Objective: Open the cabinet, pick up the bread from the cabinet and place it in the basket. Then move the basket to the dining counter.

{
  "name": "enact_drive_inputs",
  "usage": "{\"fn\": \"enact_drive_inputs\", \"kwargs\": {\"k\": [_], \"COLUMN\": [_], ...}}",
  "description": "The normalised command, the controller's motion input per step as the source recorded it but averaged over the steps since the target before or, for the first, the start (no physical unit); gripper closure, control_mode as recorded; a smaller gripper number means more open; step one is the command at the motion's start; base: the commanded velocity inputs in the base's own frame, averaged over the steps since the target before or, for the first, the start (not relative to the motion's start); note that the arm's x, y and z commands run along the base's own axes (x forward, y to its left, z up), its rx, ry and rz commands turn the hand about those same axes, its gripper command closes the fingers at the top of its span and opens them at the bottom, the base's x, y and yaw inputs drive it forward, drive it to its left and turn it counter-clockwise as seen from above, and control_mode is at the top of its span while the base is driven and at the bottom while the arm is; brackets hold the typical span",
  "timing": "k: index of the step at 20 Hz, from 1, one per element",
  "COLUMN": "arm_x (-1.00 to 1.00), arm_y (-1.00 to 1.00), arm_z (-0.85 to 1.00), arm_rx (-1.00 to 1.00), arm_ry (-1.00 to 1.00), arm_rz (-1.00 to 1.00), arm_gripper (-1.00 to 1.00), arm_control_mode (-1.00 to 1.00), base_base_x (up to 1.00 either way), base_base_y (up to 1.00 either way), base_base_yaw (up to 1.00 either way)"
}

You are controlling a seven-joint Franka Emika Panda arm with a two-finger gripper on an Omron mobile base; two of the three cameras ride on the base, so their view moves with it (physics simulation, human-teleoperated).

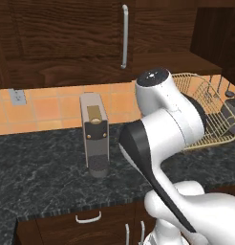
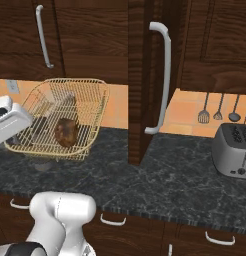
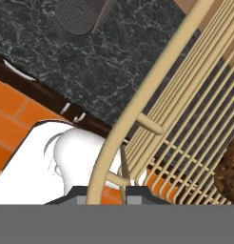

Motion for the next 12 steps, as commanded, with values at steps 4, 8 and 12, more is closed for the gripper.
{"fn": "enact_drive_inputs", "kwargs": {"k": [4, 8, 12], "arm_x": [0.0, 0.0, 0.0], "arm_y": [0.0, 0.0, 0.0], "arm_z": [0.0, 0.0, 0.0], "arm_rx": [0.0, 0.0, 0.0], "arm_ry": [0.0, 0.0, 0.0], "arm_rz": [0.0, 0.0, 0.0], "arm_gripper": [1.0, 1.0, 1.0], "arm_control_mode": [1.0, 1.0, 1.0], "base_base_x": [-0.61, -1.0, -0.94], "base_base_y": [0.19, 0.12, 0.06], "base_base_yaw": [0.0, 0.0, -0.1]}}
